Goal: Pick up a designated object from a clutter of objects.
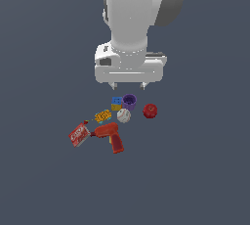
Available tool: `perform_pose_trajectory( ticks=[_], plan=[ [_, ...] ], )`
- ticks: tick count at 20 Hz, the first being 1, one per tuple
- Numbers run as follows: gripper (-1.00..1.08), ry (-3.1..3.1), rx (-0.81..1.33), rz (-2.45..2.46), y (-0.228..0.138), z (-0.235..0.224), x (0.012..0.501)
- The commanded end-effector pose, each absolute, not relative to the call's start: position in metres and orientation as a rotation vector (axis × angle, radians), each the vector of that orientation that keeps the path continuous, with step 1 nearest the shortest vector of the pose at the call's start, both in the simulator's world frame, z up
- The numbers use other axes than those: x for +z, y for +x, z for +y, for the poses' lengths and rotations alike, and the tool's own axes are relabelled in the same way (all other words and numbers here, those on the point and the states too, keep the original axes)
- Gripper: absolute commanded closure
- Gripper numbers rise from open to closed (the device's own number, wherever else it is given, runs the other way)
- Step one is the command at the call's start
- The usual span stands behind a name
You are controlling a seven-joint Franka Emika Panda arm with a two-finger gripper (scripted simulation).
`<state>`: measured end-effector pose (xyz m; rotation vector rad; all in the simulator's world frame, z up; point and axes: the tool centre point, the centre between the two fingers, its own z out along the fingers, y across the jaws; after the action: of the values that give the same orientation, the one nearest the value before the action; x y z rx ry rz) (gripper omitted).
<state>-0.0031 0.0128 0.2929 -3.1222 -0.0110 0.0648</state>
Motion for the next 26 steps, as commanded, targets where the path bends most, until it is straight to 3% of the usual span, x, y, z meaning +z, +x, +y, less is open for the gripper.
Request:
perform_pose_trajectory(
  ticks=[1, 14, 26],
  plan=[
    [-0.92, -3.122, 0.065, -0.011, -0.003, 0.013, 0.293],
    [-0.92, -3.137, 0.004, 0.001, 0.008, 0.001, 0.306],
    [-0.92, -3.11, 0.008, 0.249, 0.03, -0.033, 0.27]
  ],
)
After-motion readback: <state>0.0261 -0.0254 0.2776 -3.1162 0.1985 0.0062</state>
